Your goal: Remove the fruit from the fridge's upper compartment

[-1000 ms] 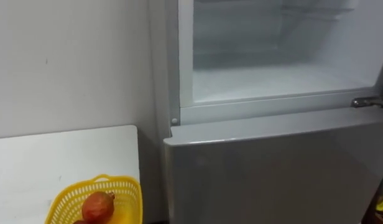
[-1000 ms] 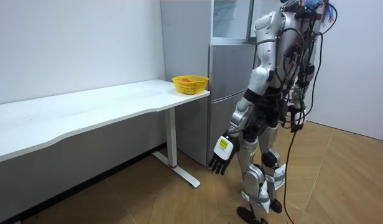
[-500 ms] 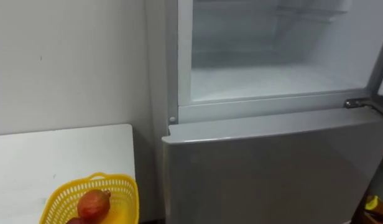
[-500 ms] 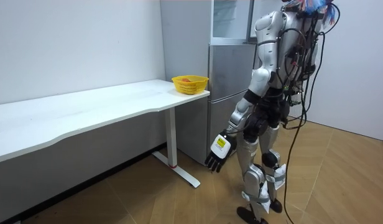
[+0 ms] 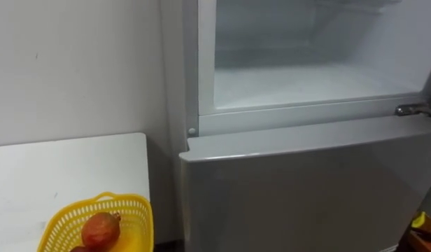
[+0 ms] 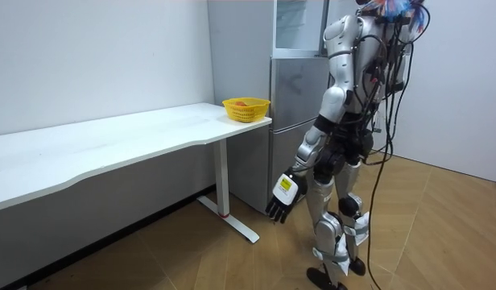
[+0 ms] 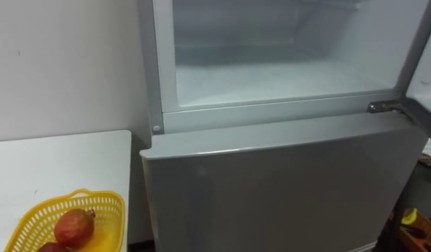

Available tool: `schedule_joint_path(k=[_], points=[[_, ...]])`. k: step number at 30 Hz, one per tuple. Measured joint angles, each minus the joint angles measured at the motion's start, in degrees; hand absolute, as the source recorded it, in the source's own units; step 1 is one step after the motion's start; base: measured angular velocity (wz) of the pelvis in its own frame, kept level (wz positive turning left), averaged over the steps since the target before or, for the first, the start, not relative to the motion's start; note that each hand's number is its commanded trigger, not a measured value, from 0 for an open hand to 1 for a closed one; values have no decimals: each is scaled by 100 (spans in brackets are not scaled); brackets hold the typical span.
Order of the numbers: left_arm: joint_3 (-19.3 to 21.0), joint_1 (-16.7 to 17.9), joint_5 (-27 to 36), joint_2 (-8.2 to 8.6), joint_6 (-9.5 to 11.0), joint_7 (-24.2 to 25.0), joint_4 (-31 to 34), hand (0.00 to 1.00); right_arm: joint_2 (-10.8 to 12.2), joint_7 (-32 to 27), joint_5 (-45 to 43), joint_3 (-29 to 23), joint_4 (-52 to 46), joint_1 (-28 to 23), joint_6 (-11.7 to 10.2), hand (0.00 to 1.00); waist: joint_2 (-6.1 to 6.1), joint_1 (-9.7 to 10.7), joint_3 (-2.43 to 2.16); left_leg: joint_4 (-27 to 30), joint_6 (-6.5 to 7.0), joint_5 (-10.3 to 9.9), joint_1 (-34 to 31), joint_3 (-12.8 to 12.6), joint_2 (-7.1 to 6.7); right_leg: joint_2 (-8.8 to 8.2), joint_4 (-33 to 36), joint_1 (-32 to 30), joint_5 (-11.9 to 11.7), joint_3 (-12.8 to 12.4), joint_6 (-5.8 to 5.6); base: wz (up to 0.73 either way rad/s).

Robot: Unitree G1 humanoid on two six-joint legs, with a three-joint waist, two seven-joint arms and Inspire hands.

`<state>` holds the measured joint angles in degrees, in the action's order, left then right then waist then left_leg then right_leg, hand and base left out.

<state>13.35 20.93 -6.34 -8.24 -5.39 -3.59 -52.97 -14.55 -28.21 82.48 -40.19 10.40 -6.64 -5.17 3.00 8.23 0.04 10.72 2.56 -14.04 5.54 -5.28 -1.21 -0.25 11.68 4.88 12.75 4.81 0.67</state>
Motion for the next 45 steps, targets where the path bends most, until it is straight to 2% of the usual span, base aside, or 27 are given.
schedule_joint_path(k=[4,7,12,15,17,23,26,30,35,39,42,45], points=[[14,4,-9,20,76,-88,-1,0,-2,105,37,-4,-269,7,-69,0,-7,-30,-4,-10,-1,-3,-36,-11,37,-4,1,-38,-1,-4,1,0],[97,7,-14,38,112,-95,-76,0,-12,104,32,-104,-412,194,-104,0,-13,-15,-11,-18,-1,-2,-56,-26,37,-2,10,-100,-2,-5,2,-1],[174,72,-12,68,178,-109,-242,0,-382,175,15,-224,-489,520,-185,0,-46,-27,-35,15,-2,0,-90,-4,6,5,4,-76,-8,7,7,0],[174,75,-12,67,234,-109,-400,0,-411,202,11,-224,-732,643,-308,0,-98,-47,-58,15,-3,0,-79,0,12,12,-2,-59,-10,6,10,0],[177,97,-9,68,313,-96,-496,0,-412,240,-4,-227,-960,678,-369,0,-118,-61,-43,12,-4,1,-7,1,20,17,-13,9,-11,-3,11,2],[219,138,-68,99,347,-78,-498,0,-414,341,-212,-223,-1450,854,-378,0,-120,-62,-34,30,-8,1,18,4,44,14,-5,60,-11,5,11,2],[217,121,-62,94,457,-79,-504,0,-430,439,-212,-207,-1722,888,-482,0,-97,-65,-16,56,-9,-1,1,5,43,5,-4,14,-10,6,11,0],[212,110,-64,92,464,-85,-671,0,-429,551,-211,-143,-1798,872,-521,0,-118,-84,1,41,-7,-3,7,-2,38,-8,0,0,-4,-4,5,0],[204,21,-332,111,401,-58,-742,0,-430,1047,-410,81,-1816,878,-596,0,-141,-86,-12,76,-9,-2,-99,-20,40,17,8,-83,-19,-19,26,-1],[90,-20,-346,97,406,-25,-754,0,-430,1540,-655,509,-1817,890,-597,0,-159,-131,-23,88,-27,9,-90,-55,52,37,26,-67,-36,-9,50,-9],[-12,-67,-344,87,402,88,-751,0,-430,1907,-691,826,-1824,889,-571,0,-140,-266,-16,97,-43,21,-87,-66,68,42,79,-107,-38,4,56,-8],[-15,-78,-344,57,403,184,-732,0,-430,2131,-1147,1146,-1926,889,-506,0,-76,-362,-14,97,-57,30,-80,-76,79,43,94,-111,-40,5,62,-2]])
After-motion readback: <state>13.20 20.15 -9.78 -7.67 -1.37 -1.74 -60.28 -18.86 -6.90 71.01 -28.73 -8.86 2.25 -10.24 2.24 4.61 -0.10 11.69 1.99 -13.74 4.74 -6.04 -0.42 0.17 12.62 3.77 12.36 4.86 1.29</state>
